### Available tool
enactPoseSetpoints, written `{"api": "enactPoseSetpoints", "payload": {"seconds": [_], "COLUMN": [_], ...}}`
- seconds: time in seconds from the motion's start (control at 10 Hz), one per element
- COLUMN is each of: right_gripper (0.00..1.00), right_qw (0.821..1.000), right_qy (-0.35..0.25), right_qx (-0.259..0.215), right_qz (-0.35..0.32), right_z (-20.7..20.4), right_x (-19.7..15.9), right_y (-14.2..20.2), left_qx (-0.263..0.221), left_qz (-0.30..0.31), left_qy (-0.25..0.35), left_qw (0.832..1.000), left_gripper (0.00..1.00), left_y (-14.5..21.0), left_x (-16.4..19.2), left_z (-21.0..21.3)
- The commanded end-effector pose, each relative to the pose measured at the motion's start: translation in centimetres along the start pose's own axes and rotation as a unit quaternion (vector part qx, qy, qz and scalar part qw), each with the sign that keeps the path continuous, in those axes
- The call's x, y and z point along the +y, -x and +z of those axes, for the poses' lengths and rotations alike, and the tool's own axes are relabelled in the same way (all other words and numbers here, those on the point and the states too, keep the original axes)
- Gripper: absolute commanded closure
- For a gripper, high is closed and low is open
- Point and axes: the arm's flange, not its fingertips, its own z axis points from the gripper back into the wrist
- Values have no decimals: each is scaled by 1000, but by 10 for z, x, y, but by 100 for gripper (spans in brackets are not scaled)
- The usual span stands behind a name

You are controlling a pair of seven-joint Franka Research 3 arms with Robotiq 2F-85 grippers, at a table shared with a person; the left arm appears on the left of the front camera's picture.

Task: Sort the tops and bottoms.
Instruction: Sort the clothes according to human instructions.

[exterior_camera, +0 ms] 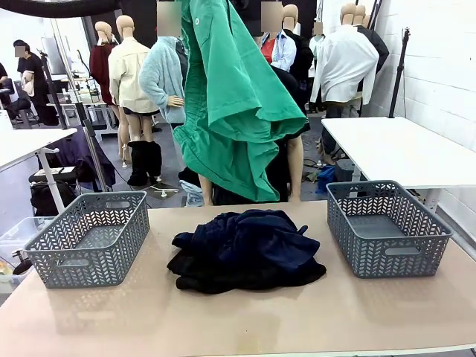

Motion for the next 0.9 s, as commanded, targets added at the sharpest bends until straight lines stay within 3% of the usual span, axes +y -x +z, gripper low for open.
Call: {"api": "enactPoseSetpoints", "payload": {"seconds": [0.0, 0.8], "right_gripper": [0, 0], "right_qw": [1000, 1000], "right_qy": [-4, -4], "right_qx": [2, 2], "right_qz": [2, 2], "right_z": [-2, -2], "right_x": [-2, -2], "right_y": [1, 1], "left_qx": [-4, -4], "left_qz": [5, 5], "left_qy": [-4, -4], "left_qw": [1000, 1000], "left_gripper": [100, 100], "left_y": [1, 1], "left_x": [0, 0], "left_z": [4, 4]}}
